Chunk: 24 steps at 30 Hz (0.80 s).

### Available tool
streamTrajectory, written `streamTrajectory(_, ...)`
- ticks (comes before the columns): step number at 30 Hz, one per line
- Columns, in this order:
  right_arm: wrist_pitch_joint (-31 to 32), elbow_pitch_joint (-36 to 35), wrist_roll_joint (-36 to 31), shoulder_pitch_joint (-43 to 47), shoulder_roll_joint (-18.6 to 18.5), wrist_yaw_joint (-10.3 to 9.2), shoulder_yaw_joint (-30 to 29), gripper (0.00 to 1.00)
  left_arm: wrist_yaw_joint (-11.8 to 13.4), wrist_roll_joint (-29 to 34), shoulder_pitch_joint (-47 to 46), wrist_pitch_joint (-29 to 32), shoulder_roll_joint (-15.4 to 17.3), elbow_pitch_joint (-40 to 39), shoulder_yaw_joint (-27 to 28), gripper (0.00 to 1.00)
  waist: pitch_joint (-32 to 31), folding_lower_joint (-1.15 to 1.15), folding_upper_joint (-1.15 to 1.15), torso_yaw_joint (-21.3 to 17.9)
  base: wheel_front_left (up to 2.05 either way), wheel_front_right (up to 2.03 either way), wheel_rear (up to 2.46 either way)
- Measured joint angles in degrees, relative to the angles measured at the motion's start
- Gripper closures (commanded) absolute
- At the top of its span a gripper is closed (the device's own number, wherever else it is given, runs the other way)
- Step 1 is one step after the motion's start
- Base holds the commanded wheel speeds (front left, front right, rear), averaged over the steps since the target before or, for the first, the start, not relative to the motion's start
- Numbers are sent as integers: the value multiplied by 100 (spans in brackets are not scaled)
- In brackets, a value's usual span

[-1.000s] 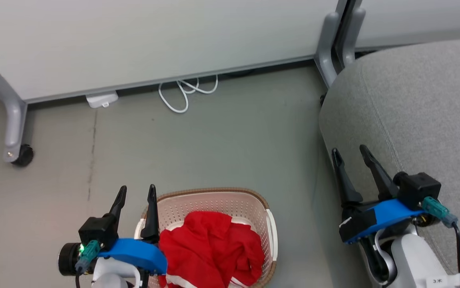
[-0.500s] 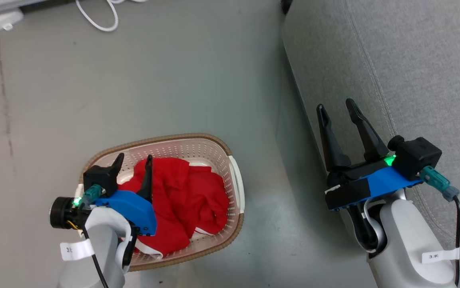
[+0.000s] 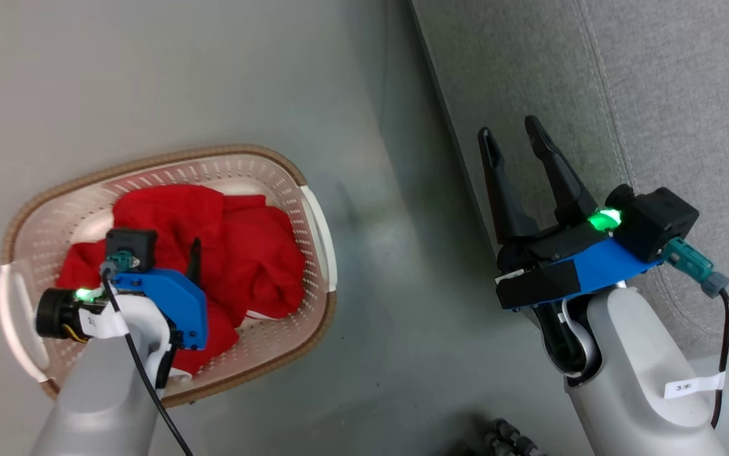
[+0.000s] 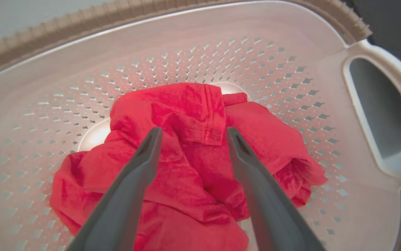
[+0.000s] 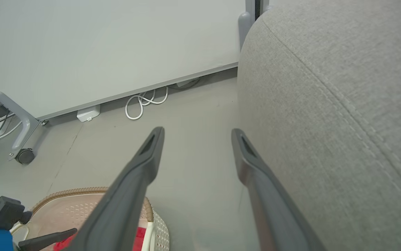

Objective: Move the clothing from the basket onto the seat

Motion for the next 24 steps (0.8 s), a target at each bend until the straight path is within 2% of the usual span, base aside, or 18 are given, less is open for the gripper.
streamTrajectory(11, -1, -278, 300, -51, -1, 0, 193, 0, 499, 110, -471, 324, 378, 341, -8, 0, 640, 0, 0, -415, 0, 0, 0)
streamTrajectory(18, -1, -323, 442, -57, 0, 0, 268, 0, 1010, 145, -638, 522, 530, 430, 48, 0, 894, -1, 0, -572, 0, 0, 0)
streamTrajectory(24, -1, -357, 534, -59, 0, 0, 342, 0, 1091, 11, -667, 699, 591, 434, 148, 0, 1013, -1, 0, -617, 0, 0, 0)
